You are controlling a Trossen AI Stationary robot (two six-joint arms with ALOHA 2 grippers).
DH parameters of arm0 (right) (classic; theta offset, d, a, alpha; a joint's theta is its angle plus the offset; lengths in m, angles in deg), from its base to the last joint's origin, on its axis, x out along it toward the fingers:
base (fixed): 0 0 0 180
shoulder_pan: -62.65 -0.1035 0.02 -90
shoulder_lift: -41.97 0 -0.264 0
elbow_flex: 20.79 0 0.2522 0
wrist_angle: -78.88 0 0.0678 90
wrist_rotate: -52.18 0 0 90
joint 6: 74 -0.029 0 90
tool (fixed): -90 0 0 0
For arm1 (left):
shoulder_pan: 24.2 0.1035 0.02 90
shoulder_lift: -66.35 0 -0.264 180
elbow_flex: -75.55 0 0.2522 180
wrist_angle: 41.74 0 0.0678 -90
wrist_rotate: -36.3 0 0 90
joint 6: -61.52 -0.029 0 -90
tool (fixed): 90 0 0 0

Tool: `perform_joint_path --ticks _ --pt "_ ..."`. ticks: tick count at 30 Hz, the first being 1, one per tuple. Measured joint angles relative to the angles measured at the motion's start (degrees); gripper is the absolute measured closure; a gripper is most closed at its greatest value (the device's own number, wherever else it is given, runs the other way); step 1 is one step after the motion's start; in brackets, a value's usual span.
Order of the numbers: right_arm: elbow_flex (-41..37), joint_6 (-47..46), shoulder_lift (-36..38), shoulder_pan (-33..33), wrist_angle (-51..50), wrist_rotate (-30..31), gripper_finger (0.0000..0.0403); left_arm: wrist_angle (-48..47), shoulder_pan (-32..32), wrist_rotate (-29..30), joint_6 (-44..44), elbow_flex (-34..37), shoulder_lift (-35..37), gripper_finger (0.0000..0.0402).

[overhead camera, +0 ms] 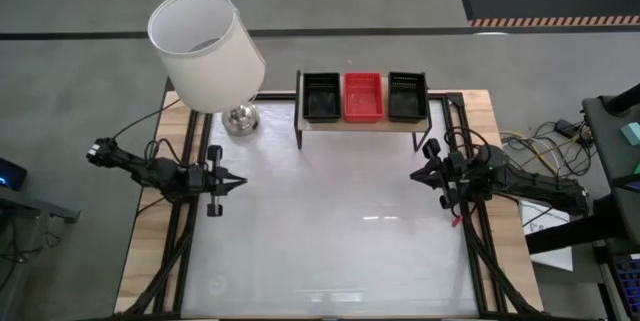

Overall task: Stack baskets on shelf by color
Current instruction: Return to Home Position

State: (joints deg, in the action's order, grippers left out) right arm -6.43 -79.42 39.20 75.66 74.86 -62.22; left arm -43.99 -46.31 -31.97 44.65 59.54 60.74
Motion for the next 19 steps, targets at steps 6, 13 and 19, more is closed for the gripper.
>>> perform_joint_path --ticks 6,13,19 --pt "0.0 0.0 0.0 0.0 -0.02 0.0 0.039 0.0 0.0 -0.01 -0.02 0.0 -0.26 0.0401" --pt "-0.02 -0.08 0.0 0.0 -0.02 0.0 0.039 0.0 0.0 -0.01 -0.02 0.0 -0.31 0.0401" --pt "-0.02 -0.03 0.0 0.0 -0.02 0.0 0.039 0.0 0.0 -0.01 -0.02 0.0 -0.37 0.0401"
